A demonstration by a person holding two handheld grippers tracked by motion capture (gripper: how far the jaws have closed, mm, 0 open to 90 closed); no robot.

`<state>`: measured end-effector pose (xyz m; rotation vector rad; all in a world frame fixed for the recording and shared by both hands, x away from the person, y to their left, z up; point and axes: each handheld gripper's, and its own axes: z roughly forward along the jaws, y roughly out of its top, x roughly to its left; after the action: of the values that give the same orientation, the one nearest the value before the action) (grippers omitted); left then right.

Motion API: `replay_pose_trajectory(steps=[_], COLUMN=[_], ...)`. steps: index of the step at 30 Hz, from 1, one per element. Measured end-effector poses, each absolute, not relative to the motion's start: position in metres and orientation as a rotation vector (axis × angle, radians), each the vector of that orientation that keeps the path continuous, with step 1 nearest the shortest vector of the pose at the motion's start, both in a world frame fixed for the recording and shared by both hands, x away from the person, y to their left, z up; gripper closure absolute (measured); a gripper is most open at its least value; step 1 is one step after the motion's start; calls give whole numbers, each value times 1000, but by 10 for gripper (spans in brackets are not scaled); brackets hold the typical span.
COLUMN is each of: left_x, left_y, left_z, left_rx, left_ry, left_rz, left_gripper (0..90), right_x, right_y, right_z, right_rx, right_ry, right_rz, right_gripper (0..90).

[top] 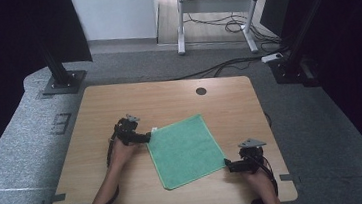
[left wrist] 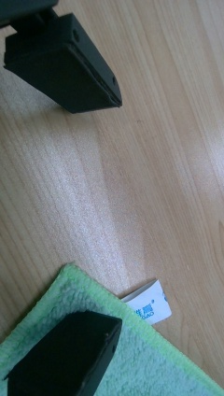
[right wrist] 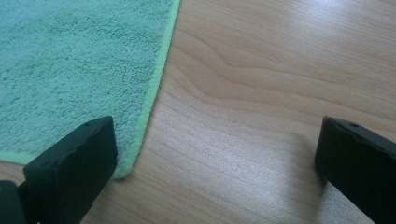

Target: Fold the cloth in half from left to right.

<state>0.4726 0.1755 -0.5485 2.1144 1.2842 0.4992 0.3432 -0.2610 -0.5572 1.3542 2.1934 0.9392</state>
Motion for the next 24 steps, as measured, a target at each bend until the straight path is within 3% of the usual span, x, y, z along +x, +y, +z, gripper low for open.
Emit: replay_pose_trajectory(steps=[24], left_x=[470], left_y=[178], left_z=[-548], left_rx=[2097], left_ry=[1289], left_rz=[485], left_gripper=[42], right_x=[344], right_y=[-255], right_z=[-550], right_rx=[1321], right_ry=[2233], right_rz=[927], right_gripper=[0])
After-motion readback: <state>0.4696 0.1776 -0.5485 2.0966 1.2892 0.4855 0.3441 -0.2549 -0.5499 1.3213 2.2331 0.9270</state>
